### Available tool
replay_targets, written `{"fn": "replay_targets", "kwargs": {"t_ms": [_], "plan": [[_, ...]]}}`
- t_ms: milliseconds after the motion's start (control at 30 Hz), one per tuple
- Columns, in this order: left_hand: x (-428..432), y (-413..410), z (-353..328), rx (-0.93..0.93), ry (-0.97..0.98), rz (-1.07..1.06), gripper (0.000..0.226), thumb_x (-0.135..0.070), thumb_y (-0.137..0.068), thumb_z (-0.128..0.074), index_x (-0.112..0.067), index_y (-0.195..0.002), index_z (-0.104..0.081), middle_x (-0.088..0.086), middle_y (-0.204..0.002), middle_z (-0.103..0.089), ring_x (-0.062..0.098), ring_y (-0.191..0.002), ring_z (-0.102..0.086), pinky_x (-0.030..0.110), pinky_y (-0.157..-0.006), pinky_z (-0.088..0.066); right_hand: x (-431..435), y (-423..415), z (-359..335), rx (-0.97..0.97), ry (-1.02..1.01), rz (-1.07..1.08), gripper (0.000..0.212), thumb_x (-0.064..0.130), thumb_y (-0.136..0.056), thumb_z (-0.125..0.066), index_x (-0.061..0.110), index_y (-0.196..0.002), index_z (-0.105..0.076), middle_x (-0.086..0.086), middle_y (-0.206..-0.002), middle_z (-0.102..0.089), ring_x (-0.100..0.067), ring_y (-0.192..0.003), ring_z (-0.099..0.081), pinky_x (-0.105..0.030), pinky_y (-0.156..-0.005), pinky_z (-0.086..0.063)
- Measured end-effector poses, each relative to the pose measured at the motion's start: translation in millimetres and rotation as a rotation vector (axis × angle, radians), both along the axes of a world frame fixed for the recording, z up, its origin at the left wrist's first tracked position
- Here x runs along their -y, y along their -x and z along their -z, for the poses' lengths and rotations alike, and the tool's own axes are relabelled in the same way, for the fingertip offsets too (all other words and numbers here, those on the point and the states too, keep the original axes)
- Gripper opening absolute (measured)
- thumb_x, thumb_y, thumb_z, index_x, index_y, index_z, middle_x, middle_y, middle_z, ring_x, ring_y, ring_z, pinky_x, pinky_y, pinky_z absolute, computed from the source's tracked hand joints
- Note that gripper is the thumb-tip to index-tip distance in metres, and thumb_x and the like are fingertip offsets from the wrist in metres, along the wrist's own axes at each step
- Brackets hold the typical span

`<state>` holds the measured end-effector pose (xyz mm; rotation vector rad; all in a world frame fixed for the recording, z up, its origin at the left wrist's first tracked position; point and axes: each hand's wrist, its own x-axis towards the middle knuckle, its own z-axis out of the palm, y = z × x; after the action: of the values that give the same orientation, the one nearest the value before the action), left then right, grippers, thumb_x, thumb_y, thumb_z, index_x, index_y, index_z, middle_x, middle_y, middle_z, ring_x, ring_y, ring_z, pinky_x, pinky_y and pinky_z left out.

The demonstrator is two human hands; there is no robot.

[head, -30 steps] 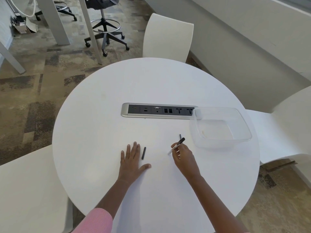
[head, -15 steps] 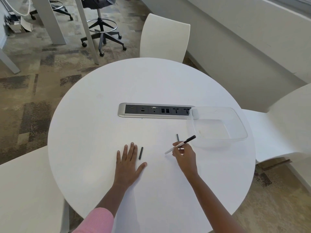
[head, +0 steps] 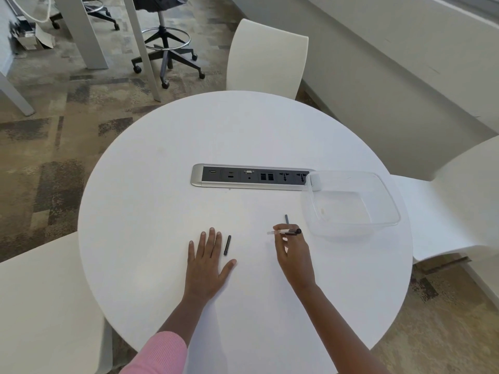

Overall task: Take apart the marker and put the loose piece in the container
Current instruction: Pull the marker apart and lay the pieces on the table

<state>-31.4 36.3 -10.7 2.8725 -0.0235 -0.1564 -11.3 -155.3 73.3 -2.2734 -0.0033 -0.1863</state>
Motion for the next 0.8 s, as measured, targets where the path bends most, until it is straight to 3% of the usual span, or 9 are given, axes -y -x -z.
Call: {"fn": "replay_targets", "kwargs": {"t_ms": [200,367,433,567,633,800], "plan": [[-0.8,0.6,1.0,0.015,0.006,0.002,0.076,-0.060,-0.092,-0.011,-0.006,-0.136,-0.042,0.012,-0.144,-0.044,0.026,-0.133,-0.027,0.038,-0.114,0.001,0.7,-4.5,7.4,-0.120,0.072,-0.051,0.022,0.014,-0.094,-0.042,0.000,-0.098,-0.059,-0.014,-0.099,-0.063,-0.029,-0.085,-0.062,-0.040,-0.074,-0.050],[-1.1,0.3,0.7,0.010,0.007,0.000,0.077,-0.060,-0.092,-0.010,-0.006,-0.136,-0.043,0.012,-0.144,-0.044,0.025,-0.132,-0.028,0.037,-0.115,0.004,-1.1,-0.1,0.1,0.104,-0.018,-0.013,0.020,0.015,-0.093,-0.045,0.002,-0.094,-0.061,0.003,-0.101,-0.058,-0.002,-0.087,-0.054,-0.027,-0.074,-0.053],[-1.0,0.5,0.8,0.016,0.012,0.000,0.076,-0.060,-0.092,-0.011,-0.006,-0.136,-0.043,0.012,-0.144,-0.044,0.026,-0.133,-0.028,0.037,-0.115,0.003,-1.9,2.1,1.8,0.146,-0.016,-0.015,0.025,0.018,-0.092,-0.042,0.002,-0.095,-0.062,0.005,-0.100,-0.055,-0.005,-0.093,-0.054,-0.024,-0.073,-0.052],[-0.7,0.6,1.2,0.022,0.002,-0.002,0.076,-0.060,-0.092,-0.011,-0.007,-0.137,-0.040,0.012,-0.145,-0.043,0.025,-0.133,-0.027,0.039,-0.113,0.000,-2.3,1.4,11.4,-0.123,0.082,-0.070,0.025,0.017,-0.095,-0.039,0.005,-0.103,-0.059,-0.010,-0.102,-0.064,-0.024,-0.090,-0.061,-0.035,-0.076,-0.048],[-0.7,0.4,1.9,0.019,0.002,-0.002,0.076,-0.060,-0.092,-0.011,-0.007,-0.138,-0.040,0.011,-0.145,-0.043,0.025,-0.134,-0.027,0.039,-0.114,0.000,-0.3,0.2,12.4,-0.161,0.067,-0.046,0.024,0.017,-0.095,-0.040,0.004,-0.102,-0.059,-0.014,-0.100,-0.064,-0.029,-0.089,-0.061,-0.038,-0.075,-0.046],[-1.5,0.0,1.7,0.021,0.005,-0.002,0.075,-0.060,-0.092,-0.011,-0.008,-0.138,-0.039,0.011,-0.145,-0.043,0.025,-0.134,-0.027,0.038,-0.114,0.001,-0.5,4.8,-0.3,0.049,-0.035,0.025,0.023,0.019,-0.093,-0.044,0.006,-0.099,-0.061,0.003,-0.101,-0.060,-0.013,-0.086,-0.061,-0.024,-0.071,-0.050]]}}
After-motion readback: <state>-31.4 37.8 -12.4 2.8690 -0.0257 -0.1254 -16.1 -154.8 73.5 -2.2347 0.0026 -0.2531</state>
